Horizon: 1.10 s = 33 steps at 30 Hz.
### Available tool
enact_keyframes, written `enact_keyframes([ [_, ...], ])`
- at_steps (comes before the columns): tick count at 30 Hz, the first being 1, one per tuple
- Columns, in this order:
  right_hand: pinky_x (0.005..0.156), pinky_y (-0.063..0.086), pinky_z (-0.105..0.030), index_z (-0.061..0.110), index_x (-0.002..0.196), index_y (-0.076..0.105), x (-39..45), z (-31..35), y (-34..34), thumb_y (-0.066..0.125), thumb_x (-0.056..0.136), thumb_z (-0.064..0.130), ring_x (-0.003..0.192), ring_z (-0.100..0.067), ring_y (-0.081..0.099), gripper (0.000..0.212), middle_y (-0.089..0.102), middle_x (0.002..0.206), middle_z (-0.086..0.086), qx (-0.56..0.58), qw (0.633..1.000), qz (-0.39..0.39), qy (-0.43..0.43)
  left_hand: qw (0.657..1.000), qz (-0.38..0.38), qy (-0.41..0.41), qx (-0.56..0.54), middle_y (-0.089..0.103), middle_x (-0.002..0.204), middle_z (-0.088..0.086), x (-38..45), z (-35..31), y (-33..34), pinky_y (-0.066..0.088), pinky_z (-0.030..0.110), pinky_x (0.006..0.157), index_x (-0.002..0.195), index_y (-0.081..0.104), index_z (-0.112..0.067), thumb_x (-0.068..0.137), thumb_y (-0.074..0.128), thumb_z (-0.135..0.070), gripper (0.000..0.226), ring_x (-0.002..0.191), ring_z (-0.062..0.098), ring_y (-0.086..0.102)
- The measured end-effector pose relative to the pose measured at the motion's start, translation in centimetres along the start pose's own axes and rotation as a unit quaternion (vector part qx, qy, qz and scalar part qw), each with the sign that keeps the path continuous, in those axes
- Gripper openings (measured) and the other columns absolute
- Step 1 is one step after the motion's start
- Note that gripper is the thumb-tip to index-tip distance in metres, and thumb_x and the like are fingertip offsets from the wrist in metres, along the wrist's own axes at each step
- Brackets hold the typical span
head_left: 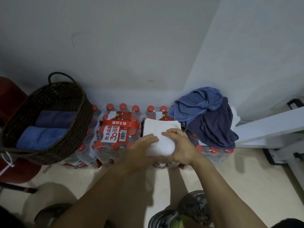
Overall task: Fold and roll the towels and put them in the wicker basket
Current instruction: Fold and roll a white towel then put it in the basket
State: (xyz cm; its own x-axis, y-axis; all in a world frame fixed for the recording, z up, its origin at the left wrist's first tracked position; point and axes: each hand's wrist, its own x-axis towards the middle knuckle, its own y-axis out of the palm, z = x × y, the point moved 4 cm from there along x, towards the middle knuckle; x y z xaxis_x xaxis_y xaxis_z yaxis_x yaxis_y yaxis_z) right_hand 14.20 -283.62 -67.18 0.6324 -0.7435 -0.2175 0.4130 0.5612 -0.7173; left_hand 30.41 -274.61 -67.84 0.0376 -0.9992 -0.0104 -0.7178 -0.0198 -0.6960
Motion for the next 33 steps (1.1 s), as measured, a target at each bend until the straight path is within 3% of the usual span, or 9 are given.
enact_keyframes([
  [6,0.107,0.039,-0.021,0.020,0.113,0.069,-1.4,-1.2,-0.2,0.095,0.052,0.016,0.126,-0.003,0.049,0.066,0.054,0.137,0.014,0.133,0.986,-0.096,0.012,0.999,0.000,0.039,-0.022,0.044,0.148,-0.002,-0.7,0.0,-0.1,0.018,0.014,0.115,0.137,0.051,-0.013,0.078,0.080,-0.022,0.066,0.141,0.006,0.029],
  [9,0.099,0.036,-0.005,0.020,0.114,0.068,-1.4,-1.4,0.0,0.095,0.052,0.013,0.126,-0.001,0.048,0.068,0.052,0.139,0.014,0.123,0.989,-0.083,0.009,0.996,-0.048,0.047,-0.059,0.057,0.135,0.011,-0.4,0.1,-0.5,0.037,0.036,0.113,0.124,0.062,-0.002,0.082,0.074,-0.008,0.044,0.133,0.021,0.047],
  [12,0.087,0.032,0.007,0.022,0.114,0.068,-1.5,-1.8,-0.2,0.092,0.056,0.008,0.123,0.001,0.050,0.064,0.053,0.138,0.017,0.120,0.990,-0.074,0.019,0.998,0.001,-0.039,-0.042,0.058,0.135,-0.002,0.6,0.5,-1.3,0.037,0.023,0.107,0.130,0.061,-0.022,0.088,0.068,-0.019,0.042,0.127,0.013,0.052],
  [14,0.086,0.033,0.006,0.021,0.115,0.069,-1.7,-2.0,-0.2,0.089,0.060,0.005,0.120,0.001,0.053,0.060,0.057,0.135,0.015,0.125,0.989,-0.082,0.022,0.997,0.028,-0.059,-0.040,0.066,0.121,-0.012,1.2,0.8,-1.8,0.042,0.019,0.093,0.121,0.065,-0.033,0.088,0.065,-0.026,0.034,0.111,0.004,0.060],
  [17,0.083,0.042,-0.002,0.025,0.114,0.070,-1.7,-2.1,-0.6,0.085,0.070,0.014,0.108,0.000,0.061,0.048,0.066,0.118,0.018,0.141,0.984,-0.105,0.032,0.996,-0.002,-0.049,-0.081,0.069,0.098,-0.019,1.6,0.4,-2.8,0.046,0.019,0.074,0.107,0.069,-0.031,0.086,0.062,-0.032,0.022,0.090,-0.005,0.062],
  [22,0.079,0.056,-0.027,0.027,0.106,0.065,-1.4,-2.5,-1.3,0.080,0.078,0.023,0.092,-0.006,0.067,0.032,0.070,0.100,0.009,0.221,0.968,-0.107,0.043,0.985,-0.026,-0.085,-0.146,0.065,0.096,-0.024,1.7,0.8,-3.0,0.049,0.010,0.063,0.103,0.063,-0.039,0.071,0.073,-0.051,0.035,0.089,-0.006,0.061],
  [25,0.079,0.056,-0.023,0.027,0.110,0.062,-1.3,-2.8,-0.8,0.078,0.082,0.026,0.098,-0.006,0.066,0.033,0.068,0.106,0.010,0.257,0.957,-0.124,0.048,0.974,-0.023,-0.088,-0.206,0.065,0.098,-0.027,1.5,0.9,-2.2,0.049,0.007,0.060,0.097,0.064,-0.041,0.060,0.086,-0.040,0.043,0.090,-0.009,0.062],
  [31,0.071,0.046,-0.004,0.025,0.118,0.059,-1.0,-2.6,-0.2,0.064,0.091,0.044,0.094,0.013,0.060,0.034,0.066,0.106,0.018,0.247,0.950,-0.177,0.071,0.948,-0.091,-0.119,-0.282,0.069,0.085,-0.020,1.5,1.2,-1.5,0.046,0.003,0.055,0.093,0.061,-0.033,0.079,0.078,-0.025,0.023,0.083,-0.014,0.062],
  [33,0.067,0.044,-0.002,0.024,0.115,0.060,-0.8,-2.5,-0.2,0.059,0.094,0.046,0.090,0.011,0.061,0.031,0.066,0.100,0.019,0.228,0.951,-0.190,0.080,0.949,-0.099,-0.143,-0.263,0.064,0.087,-0.016,1.8,1.0,-1.3,0.044,0.003,0.053,0.095,0.057,-0.031,0.084,0.072,-0.030,0.019,0.081,-0.006,0.063],
])
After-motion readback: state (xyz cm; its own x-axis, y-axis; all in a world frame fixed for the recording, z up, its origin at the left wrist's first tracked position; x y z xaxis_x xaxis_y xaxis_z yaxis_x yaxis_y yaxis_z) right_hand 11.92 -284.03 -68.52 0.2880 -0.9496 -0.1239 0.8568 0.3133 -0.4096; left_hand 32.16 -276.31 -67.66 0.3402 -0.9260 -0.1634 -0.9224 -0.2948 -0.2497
